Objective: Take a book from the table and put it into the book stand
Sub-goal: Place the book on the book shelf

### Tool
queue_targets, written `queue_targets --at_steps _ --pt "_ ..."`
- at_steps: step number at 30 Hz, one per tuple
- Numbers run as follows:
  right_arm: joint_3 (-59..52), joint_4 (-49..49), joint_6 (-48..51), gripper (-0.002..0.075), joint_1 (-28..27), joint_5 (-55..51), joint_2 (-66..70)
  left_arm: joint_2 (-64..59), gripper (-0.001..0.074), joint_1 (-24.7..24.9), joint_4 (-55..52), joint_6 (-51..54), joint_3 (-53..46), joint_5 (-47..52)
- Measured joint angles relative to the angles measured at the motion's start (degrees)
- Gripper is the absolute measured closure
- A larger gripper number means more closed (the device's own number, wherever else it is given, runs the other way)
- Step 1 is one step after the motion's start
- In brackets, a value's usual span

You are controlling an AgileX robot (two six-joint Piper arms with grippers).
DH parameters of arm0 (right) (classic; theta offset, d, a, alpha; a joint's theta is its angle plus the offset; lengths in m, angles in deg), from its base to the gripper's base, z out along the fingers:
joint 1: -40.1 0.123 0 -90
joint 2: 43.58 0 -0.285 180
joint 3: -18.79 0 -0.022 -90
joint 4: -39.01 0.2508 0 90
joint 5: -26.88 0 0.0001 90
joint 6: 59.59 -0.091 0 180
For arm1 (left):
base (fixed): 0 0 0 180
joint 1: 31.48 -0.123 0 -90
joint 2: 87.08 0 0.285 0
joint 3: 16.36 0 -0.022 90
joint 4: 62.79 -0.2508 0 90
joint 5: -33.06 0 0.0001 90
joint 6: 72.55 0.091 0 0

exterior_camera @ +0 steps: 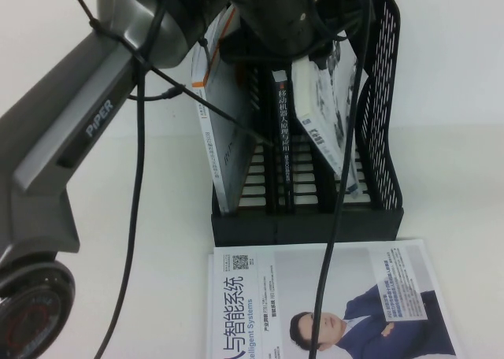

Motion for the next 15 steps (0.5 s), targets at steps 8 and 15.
queue_targets --at_steps 8,15 --pt "0.0 0.0 0.0 0.0727 0.0 0.0 0.0 0.0 0.0615 0.5 -0.5 -3.9 0.0 -0.9" --pt "0.0 0.1 0.0 0.0727 0.0 0.0 0.0 -1.3 0.0615 0.7 -2.2 -5.6 0.0 -3.9"
